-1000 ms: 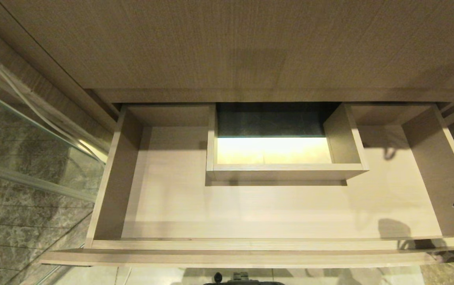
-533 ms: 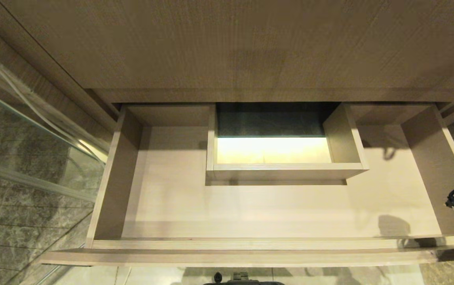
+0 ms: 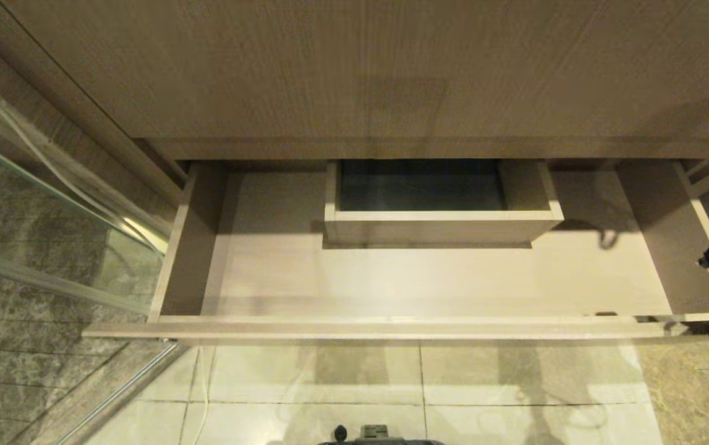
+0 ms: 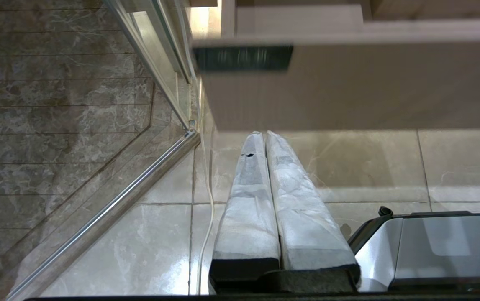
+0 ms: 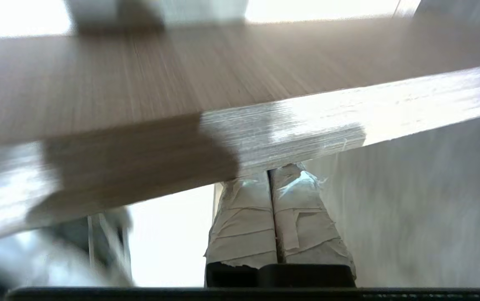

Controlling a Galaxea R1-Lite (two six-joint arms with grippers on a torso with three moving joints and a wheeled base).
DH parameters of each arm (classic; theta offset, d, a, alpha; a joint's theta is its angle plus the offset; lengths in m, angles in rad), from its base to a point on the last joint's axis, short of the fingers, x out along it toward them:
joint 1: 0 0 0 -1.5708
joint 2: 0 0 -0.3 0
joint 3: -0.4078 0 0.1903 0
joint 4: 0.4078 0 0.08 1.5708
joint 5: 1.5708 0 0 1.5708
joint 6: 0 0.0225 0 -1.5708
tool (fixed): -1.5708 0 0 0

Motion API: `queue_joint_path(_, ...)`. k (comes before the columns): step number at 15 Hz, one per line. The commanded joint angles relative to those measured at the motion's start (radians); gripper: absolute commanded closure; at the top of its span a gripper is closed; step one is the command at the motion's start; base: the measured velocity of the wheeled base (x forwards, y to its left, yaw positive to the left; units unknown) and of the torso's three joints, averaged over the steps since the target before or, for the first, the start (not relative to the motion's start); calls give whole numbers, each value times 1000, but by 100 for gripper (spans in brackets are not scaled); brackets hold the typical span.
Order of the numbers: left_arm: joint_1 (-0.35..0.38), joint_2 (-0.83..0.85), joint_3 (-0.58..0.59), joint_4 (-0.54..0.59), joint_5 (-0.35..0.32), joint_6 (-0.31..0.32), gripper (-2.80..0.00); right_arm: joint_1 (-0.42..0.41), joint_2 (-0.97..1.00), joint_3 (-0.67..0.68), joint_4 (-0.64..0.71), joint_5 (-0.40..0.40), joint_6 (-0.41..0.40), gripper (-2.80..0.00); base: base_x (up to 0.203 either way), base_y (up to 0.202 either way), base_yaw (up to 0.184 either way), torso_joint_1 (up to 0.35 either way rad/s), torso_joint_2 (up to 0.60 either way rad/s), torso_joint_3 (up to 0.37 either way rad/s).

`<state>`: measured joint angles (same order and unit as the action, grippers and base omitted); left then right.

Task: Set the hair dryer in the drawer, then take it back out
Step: Close the drawer

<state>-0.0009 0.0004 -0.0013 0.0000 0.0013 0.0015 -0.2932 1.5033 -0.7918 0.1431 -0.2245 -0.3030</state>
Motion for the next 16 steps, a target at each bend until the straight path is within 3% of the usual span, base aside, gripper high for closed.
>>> queue_joint_path(1, 0, 0, 0, 0, 0, 0, 0, 36, -27, -7, -219, 0, -2, 0, 0, 0, 0, 0, 0, 0)
queue_joint_path(4, 0, 0, 0, 0, 0, 0, 0, 82, -23, -13, -491, 0, -3, 0, 0, 0, 0, 0, 0, 0)
queue_joint_path(6, 1, 0, 0, 0, 0, 0, 0, 89, -17, -41, -549, 1, -4, 0, 0, 0, 0, 0, 0, 0)
queue_joint_path(12, -1, 0, 0, 0, 0, 0, 0, 89, -120, -1, -501, 4, -64, 0, 0, 0, 0, 0, 0, 0)
queue_joint_path(16, -1, 0, 1, 0, 0, 0, 0, 89, -201, 52, -379, -8, -80, 0, 0, 0, 0, 0, 0, 0)
